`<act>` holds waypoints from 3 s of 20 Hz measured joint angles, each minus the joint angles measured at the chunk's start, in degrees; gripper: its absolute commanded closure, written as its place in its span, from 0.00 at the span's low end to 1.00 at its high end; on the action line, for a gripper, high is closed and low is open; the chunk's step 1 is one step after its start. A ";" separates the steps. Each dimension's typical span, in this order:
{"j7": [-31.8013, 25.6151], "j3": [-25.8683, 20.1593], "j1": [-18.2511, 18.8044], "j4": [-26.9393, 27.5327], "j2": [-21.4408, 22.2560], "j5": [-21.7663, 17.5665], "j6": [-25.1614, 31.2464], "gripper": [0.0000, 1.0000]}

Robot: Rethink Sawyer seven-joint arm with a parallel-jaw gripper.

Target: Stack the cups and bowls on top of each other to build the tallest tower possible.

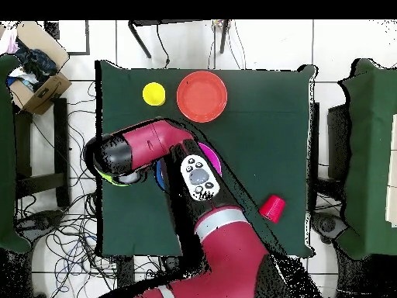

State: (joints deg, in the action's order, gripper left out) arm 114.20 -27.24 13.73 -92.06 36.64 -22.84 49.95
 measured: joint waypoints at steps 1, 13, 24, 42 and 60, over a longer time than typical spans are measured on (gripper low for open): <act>0.00 -0.57 0.46 -0.48 0.61 0.46 0.70 1.00; -0.15 -9.14 8.76 -6.61 9.85 3.97 6.93 1.00; -6.87 -17.18 22.85 -11.88 14.73 1.92 7.40 1.00; -15.87 -20.13 32.04 -15.64 13.66 -8.12 7.38 1.00; -15.87 -19.25 26.66 -11.22 0.92 -14.79 10.04 1.00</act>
State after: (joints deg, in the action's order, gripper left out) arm 98.34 -46.49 40.39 -103.28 37.56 -37.63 59.99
